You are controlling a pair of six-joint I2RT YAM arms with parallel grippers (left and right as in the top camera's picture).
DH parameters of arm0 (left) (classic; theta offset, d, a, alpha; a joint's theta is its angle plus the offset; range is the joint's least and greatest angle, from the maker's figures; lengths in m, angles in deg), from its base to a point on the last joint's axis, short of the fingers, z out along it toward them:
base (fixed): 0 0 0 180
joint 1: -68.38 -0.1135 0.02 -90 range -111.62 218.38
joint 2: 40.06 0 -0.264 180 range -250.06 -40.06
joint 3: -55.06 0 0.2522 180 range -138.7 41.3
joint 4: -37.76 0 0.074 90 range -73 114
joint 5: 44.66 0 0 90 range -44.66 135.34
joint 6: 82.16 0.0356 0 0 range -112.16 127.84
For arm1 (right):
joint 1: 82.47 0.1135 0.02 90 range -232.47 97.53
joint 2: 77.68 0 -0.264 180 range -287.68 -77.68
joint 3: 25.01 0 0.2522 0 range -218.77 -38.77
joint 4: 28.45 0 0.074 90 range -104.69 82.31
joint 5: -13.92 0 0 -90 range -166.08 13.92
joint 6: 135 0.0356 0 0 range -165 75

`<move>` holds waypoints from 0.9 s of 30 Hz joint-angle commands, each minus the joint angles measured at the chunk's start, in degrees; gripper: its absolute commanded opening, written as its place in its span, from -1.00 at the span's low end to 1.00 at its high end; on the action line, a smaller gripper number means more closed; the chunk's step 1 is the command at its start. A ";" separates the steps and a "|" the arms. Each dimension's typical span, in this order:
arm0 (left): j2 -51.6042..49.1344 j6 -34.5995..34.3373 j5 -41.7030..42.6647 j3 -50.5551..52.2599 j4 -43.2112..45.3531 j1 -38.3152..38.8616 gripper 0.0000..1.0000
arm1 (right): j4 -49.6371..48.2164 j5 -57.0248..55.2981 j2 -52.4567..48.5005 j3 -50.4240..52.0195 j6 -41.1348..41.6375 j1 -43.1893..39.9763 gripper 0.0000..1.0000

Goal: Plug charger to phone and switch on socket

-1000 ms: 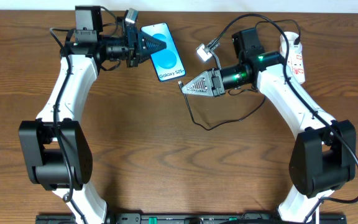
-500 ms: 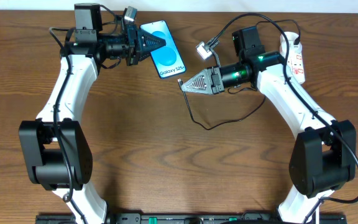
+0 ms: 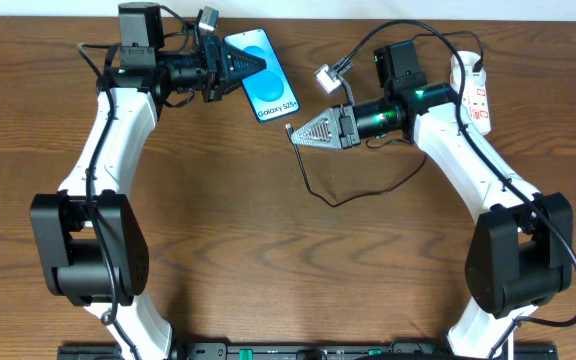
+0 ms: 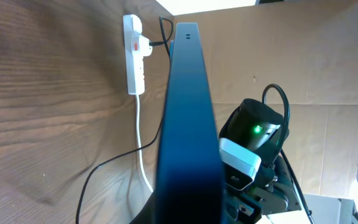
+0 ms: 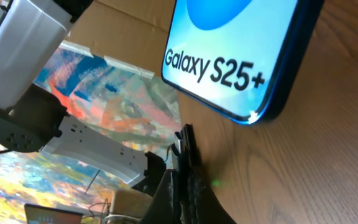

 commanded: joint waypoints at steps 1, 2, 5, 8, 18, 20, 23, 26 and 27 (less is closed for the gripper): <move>0.11 -0.52 1.07 -0.13 1.05 -0.17 -0.85 | -1.25 1.86 -0.11 -0.09 2.60 0.98 -0.98; 0.11 -0.55 1.25 -0.13 1.38 -0.17 -0.85 | -1.44 1.86 -0.11 -0.09 2.75 0.98 -0.98; 0.11 -0.59 2.58 -0.13 3.52 -0.17 -0.86 | -1.44 1.88 -0.13 0.09 2.75 0.98 -0.98; 0.11 -0.79 2.97 -0.13 5.01 -0.17 -0.85 | -1.51 1.88 -0.13 0.15 2.75 0.92 -0.98; 0.11 -1.81 2.99 -0.13 5.20 -0.17 -0.86 | -3.61 2.95 -0.13 0.50 4.90 0.98 -0.98; 0.11 -1.79 3.21 -0.13 5.25 -0.17 -0.85 | -3.58 2.95 -0.13 0.74 4.90 0.98 -0.98; 0.11 -1.81 3.61 -0.13 5.75 -0.17 -0.86 | -3.96 3.19 -0.13 1.73 4.90 0.61 -0.98; 0.11 -1.81 3.67 -0.13 6.05 -0.17 -0.85 | -6.14 5.46 -0.13 3.10 5.20 0.11 -0.98; 0.11 -1.81 3.82 -0.13 6.23 -0.17 -0.86 | -7.50 6.38 -0.13 3.82 5.55 -0.04 -0.98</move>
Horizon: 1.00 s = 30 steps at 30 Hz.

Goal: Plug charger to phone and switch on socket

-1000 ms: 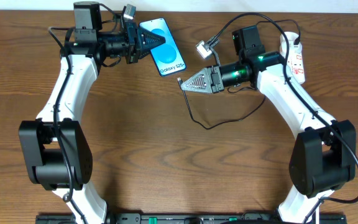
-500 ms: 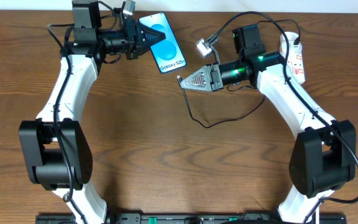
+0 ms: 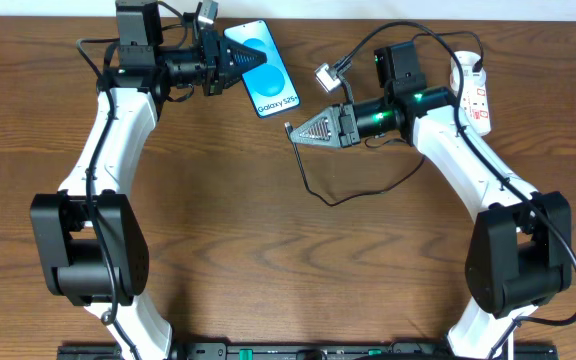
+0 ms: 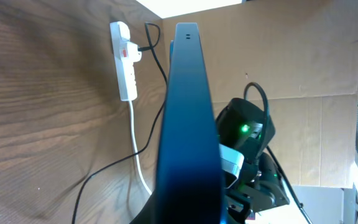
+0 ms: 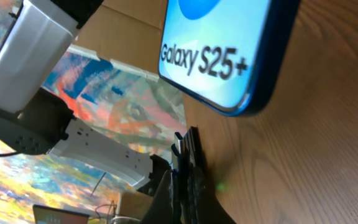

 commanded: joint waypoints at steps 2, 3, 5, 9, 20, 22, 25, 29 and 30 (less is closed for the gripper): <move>0.11 -0.13 2.64 -0.13 1.40 -0.17 -0.86 | -5.09 5.60 -0.13 3.80 3.21 -0.26 -0.97; 0.11 -0.11 2.69 -0.13 1.49 -0.20 -0.85 | -5.88 6.19 -0.13 4.31 3.21 -0.26 -0.98; 0.11 -0.11 2.67 -0.13 1.64 -0.17 -0.85 | -6.82 7.54 -0.13 4.59 3.21 -0.28 -0.97; 0.11 -0.11 2.69 -0.13 1.64 -0.17 -0.86 | -8.28 6.84 -0.13 4.59 4.72 -0.59 -0.98; 0.11 -0.52 2.64 -0.13 1.64 -0.07 -0.86 | -15.30 4.09 -0.13 4.59 11.85 -0.74 -0.98; 0.11 -0.55 2.62 -0.13 1.64 0.11 -0.85 | -15.30 3.89 -0.13 4.59 11.85 -0.48 -0.98; 0.11 -0.57 2.08 -0.13 1.64 0.68 -0.85 | -15.34 2.91 -0.13 4.59 12.22 -0.07 -0.98; 0.11 -0.55 1.77 -0.13 1.62 1.22 -0.85 | -15.72 2.86 -0.13 4.59 12.44 -0.04 -0.98; 0.11 -0.57 1.77 -0.13 1.62 1.22 -0.85 | -15.74 2.86 -0.13 4.59 12.61 -0.04 -0.98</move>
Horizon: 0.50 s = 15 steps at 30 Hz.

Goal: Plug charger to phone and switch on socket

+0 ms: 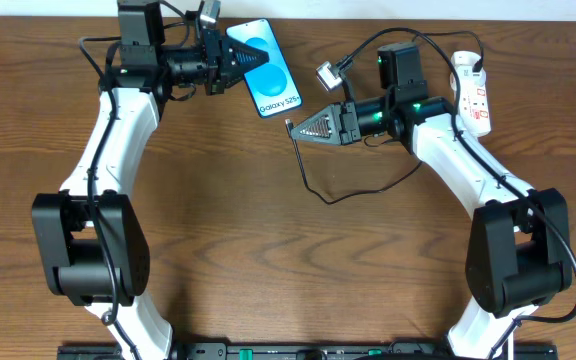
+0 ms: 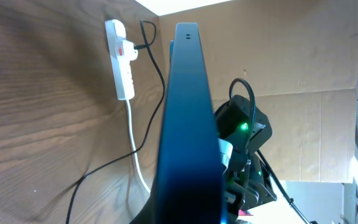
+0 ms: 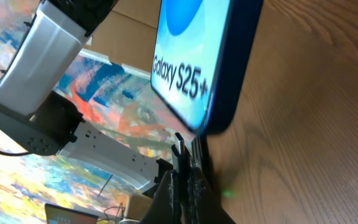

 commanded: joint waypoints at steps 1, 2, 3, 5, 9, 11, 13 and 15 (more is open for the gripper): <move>0.11 -0.37 1.38 -0.13 0.52 0.44 -0.85 | -0.17 0.28 -0.07 0.09 1.29 0.35 -0.98; 0.11 -0.37 1.38 -0.13 0.52 0.44 -0.85 | -0.20 0.28 -0.07 0.09 1.29 0.35 -0.98; 0.11 -0.37 1.38 -0.13 0.50 0.44 -0.86 | -0.31 0.31 -0.07 0.09 1.29 0.35 -0.98; 0.11 -0.33 1.36 -0.13 0.50 0.52 -0.85 | -1.03 0.66 -0.07 0.09 1.77 0.37 -0.98; 0.11 -0.31 0.90 -0.13 0.52 0.59 -0.85 | -2.36 0.96 -0.07 0.09 2.80 0.59 -0.98; 0.11 -0.31 0.90 -0.13 0.52 0.59 -0.86 | -2.49 0.96 -0.07 0.09 2.80 0.61 -0.98; 0.11 -0.31 0.66 -0.13 0.50 0.59 -0.85 | -2.51 0.98 -0.07 0.09 2.80 0.61 -0.98; 0.11 -0.33 0.52 -0.13 0.52 0.59 -0.85 | -2.73 1.33 -0.07 0.09 2.80 0.55 -0.98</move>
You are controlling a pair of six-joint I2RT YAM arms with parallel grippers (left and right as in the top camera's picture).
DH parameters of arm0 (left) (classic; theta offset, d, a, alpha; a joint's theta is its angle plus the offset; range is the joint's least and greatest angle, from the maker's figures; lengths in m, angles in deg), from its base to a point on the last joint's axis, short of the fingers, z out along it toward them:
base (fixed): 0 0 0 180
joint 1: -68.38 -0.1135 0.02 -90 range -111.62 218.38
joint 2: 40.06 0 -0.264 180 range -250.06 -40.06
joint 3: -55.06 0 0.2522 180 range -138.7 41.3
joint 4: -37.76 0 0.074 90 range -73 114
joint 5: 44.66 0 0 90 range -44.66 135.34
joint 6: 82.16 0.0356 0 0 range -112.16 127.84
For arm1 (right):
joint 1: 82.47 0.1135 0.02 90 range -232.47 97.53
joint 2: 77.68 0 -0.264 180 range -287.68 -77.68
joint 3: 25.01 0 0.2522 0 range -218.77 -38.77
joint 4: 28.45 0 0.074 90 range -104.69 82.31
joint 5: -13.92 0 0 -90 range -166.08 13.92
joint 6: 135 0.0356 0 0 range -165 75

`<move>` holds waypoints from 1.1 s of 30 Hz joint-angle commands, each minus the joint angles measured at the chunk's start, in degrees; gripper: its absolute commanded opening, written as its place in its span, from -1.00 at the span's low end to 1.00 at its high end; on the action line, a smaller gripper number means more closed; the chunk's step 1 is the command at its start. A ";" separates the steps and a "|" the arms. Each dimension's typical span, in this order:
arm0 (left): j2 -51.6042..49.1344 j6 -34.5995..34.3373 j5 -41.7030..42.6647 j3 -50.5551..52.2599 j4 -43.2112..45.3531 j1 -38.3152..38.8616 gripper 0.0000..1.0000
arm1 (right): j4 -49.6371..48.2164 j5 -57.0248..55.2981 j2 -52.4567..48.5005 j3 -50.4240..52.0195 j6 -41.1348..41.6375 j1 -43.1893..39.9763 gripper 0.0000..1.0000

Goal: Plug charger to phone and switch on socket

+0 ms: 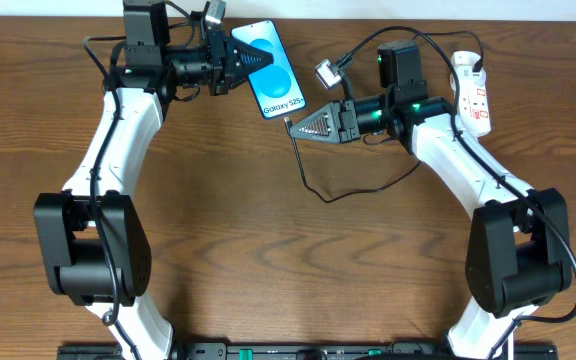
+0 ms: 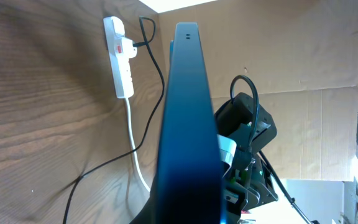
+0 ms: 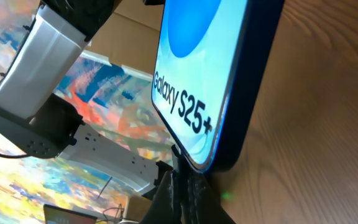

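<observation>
The blue phone (image 1: 276,68), its lit screen reading "Galaxy S25+" (image 3: 197,87), is held off the table near the back edge, with my left gripper (image 1: 240,60) shut on its upper end. In the left wrist view it shows edge-on (image 2: 188,106). My right gripper (image 1: 298,126) is shut on the charger plug (image 1: 288,121) right at the phone's lower end. In the right wrist view the plug (image 3: 180,163) meets the phone's bottom edge; whether it is seated is hidden. Its black cable (image 1: 333,198) loops across the table to the white power strip (image 1: 471,85).
The power strip (image 2: 119,59), with a red switch, lies at the back right by the table edge, and a white cord (image 2: 135,143) runs from it. A brown cardboard wall (image 2: 291,56) stands behind the wooden table (image 1: 268,260).
The phone has shifted a little right and toward the plug. The plug, just short of the phone's bottom edge before, now touches it. Both grippers remain shut on their objects.
At first my left gripper held the phone at the back and my right held the plug well below its lower end. Over the following moments the gap narrowed as the right gripper rose and the phone came closer. Now plug and phone bottom meet.
</observation>
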 commanded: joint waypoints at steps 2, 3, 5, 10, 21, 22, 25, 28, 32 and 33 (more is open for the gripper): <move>0.11 -0.31 0.76 -0.13 0.48 0.02 -0.85 | -0.57 2.05 -0.07 0.09 0.74 0.50 -0.98; 0.11 -0.31 0.76 -0.13 0.48 0.02 -0.85 | -0.57 2.08 -0.07 0.09 0.74 0.50 -0.98; 0.11 -0.31 0.76 -0.13 0.48 0.02 -0.85 | -0.79 2.10 -0.07 0.09 0.74 0.52 -0.98; 0.11 -0.28 0.76 -0.13 0.48 0.02 -0.85 | -2.03 2.10 -0.07 0.09 1.73 0.37 -0.98; 0.11 -0.33 0.83 -0.13 0.48 0.02 -0.85 | -4.17 1.62 -0.07 0.09 3.72 0.33 -0.98; 0.11 -0.33 0.83 -0.13 0.48 0.02 -0.85 | -4.17 1.62 -0.07 0.09 3.72 0.33 -0.98; 0.11 -0.35 0.83 -0.13 0.48 0.02 -0.85 | -4.09 1.66 -0.07 0.09 3.72 0.33 -0.98; 0.11 -0.35 0.83 -0.13 0.48 0.02 -0.85 | -3.61 1.66 -0.07 0.09 3.67 0.50 -0.98; 0.11 -0.33 0.85 -0.13 0.48 0.00 -0.85 | -3.52 1.66 -0.07 0.09 3.65 0.44 -0.98; 0.11 -0.33 0.85 -0.13 0.48 0.00 -0.85 | -3.50 1.66 -0.07 0.09 3.65 0.39 -0.98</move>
